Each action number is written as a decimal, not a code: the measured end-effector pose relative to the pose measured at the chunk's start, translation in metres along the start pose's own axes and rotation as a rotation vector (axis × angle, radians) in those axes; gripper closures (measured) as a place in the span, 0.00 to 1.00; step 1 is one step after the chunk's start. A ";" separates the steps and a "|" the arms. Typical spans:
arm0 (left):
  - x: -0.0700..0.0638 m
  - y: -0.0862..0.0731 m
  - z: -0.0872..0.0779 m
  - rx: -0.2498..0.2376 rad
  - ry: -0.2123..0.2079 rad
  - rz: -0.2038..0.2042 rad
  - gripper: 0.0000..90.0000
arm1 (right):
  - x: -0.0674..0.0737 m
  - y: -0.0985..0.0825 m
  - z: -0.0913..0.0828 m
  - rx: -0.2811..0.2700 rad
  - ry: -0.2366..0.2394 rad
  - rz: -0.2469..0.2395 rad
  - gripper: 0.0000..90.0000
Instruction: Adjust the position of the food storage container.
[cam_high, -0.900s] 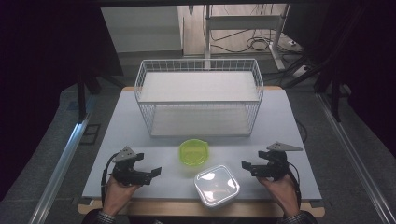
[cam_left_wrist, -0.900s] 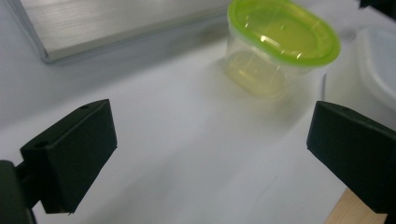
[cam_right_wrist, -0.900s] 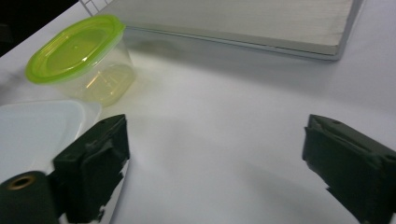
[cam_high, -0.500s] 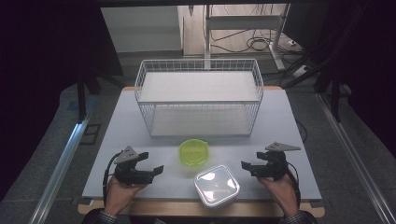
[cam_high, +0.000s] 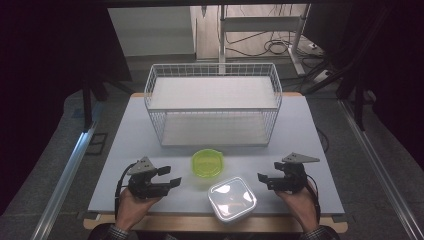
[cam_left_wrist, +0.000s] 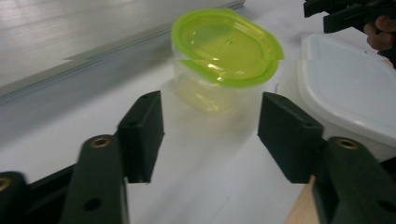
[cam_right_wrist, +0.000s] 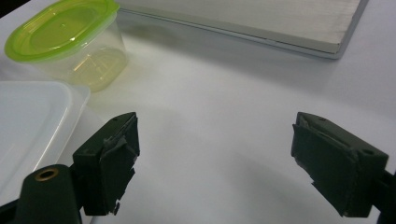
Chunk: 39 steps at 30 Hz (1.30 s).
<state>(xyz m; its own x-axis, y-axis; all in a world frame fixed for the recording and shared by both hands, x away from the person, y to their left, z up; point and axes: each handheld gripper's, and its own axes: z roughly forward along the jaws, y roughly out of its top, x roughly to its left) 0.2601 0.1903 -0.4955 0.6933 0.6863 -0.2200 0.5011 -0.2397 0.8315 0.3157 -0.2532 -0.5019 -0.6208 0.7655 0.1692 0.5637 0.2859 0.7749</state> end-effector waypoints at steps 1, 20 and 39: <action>-0.001 0.002 0.001 0.003 -0.002 0.004 0.48 | 0.000 0.000 0.000 0.001 -0.001 0.001 0.18; -0.030 0.054 0.051 0.040 -0.061 0.096 1.00 | -0.004 -0.001 0.002 0.022 -0.019 0.007 0.19; -0.052 0.086 0.136 0.144 -0.032 0.141 1.00 | -0.007 -0.002 0.004 0.052 -0.020 0.024 0.21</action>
<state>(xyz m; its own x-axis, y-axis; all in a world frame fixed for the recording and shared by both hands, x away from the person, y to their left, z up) 0.3379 0.0408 -0.4824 0.7766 0.6175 -0.1245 0.4655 -0.4294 0.7739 0.3209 -0.2574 -0.5073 -0.5958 0.7839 0.1748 0.6063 0.2963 0.7380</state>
